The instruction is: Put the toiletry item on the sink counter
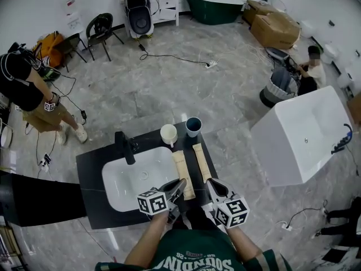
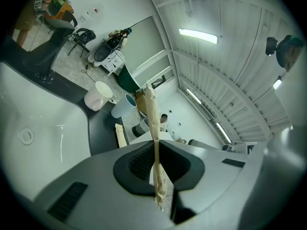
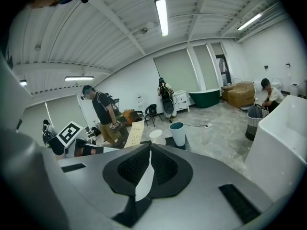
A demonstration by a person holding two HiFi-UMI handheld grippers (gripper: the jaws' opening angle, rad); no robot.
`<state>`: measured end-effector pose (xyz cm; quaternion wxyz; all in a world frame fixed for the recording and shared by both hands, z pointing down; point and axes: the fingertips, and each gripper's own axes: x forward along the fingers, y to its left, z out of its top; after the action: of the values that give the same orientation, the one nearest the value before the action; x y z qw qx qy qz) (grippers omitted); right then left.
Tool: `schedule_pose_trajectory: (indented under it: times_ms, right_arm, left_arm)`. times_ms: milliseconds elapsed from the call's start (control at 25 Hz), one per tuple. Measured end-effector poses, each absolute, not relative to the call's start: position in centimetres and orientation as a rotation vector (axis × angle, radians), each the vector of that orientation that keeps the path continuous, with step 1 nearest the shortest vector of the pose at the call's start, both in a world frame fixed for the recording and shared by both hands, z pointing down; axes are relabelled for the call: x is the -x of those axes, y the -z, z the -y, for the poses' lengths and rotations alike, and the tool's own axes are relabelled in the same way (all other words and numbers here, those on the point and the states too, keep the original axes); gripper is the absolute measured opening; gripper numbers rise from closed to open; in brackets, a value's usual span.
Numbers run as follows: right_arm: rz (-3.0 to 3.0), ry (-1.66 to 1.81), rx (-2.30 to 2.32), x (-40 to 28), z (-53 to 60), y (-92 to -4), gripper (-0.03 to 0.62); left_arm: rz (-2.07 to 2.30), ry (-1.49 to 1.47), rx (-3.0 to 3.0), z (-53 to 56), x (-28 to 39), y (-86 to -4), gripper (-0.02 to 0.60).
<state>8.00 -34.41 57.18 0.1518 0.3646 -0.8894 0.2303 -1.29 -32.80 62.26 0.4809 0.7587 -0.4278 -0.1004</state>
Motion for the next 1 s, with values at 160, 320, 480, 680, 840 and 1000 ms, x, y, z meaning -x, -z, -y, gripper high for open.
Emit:
schedule_pose_trajectory:
  times_ms: [160, 320, 480, 680, 840, 1000]
  right_arm:
    - [2.537, -0.674, -1.032, -7.9, 35.0, -58.0, 0.043]
    - [2.523, -0.7, -1.02, -7.7, 35.7, -59.0, 0.043]
    - [2.508, -0.718, -1.003, -7.4, 36.4, -59.9, 0.043]
    - [2.488, -0.739, -1.006, -7.4, 37.5, -60.7, 0.043]
    - [2.469, -0.758, -0.998, -7.5, 37.9, -61.4, 0.043]
    - [2.452, -0.774, -1.001, -7.8, 38.4, -62.0, 0.043]
  left_arm:
    - [1.045, 0.234, -1.818, 33.7, 1.2, -64.0, 0.035]
    - [1.043, 0.217, -1.782, 34.6, 1.1, -66.0, 0.034]
    - [1.045, 0.194, -1.737, 35.6, 1.1, -68.1, 0.034]
    - [1.057, 0.136, -1.701, 36.6, 0.9, -71.1, 0.034]
    - [1.074, 0.1, -1.661, 37.5, 1.0, -73.6, 0.034]
    - [1.075, 0.098, -1.617, 38.5, 1.0, -75.6, 0.035]
